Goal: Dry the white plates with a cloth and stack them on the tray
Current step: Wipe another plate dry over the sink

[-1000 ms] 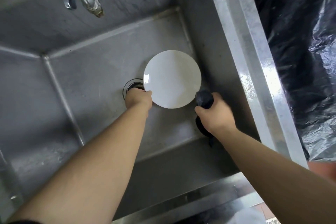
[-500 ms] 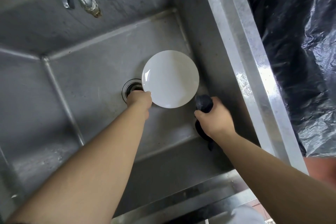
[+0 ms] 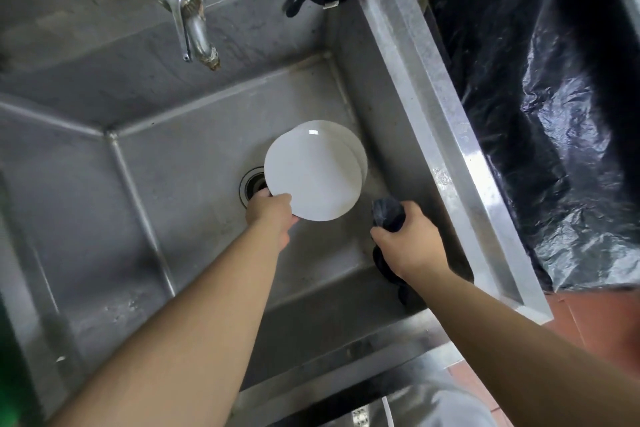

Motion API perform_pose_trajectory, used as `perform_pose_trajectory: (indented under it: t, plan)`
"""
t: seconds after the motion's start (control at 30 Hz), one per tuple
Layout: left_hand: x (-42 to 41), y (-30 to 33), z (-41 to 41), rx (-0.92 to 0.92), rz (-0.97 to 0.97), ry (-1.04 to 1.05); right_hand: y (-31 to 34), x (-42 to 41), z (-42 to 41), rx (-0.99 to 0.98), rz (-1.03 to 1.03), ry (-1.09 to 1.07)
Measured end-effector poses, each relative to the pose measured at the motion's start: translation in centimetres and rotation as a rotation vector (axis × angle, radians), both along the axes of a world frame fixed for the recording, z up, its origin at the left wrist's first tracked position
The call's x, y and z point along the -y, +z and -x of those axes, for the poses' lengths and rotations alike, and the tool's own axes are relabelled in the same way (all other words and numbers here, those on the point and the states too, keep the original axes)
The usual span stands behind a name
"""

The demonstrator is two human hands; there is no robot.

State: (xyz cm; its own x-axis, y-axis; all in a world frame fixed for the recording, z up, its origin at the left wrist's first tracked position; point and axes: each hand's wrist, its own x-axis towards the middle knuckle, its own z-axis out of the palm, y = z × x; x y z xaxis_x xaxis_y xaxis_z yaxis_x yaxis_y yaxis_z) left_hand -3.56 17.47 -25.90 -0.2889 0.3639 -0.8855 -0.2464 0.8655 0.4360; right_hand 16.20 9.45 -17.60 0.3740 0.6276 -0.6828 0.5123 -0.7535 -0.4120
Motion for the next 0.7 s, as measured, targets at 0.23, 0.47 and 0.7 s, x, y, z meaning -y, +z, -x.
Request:
perform_pose_trajectory:
  t: [0.23,0.47,0.7]
  plan:
    - [1.7,6.1,1.8,0.04,-0.051,-0.051,4.8,1.3,1.3,-0.002,-0.022,0.051]
    - [6.0,15.3,6.2,0.097,-0.109,-0.027,11.6,2.1,3.1,-0.247,0.06,-0.15]
    - [9.7,23.9,9.5,0.231,-0.259,0.052,19.1,1.9,4.5,-0.553,-0.112,-0.322]
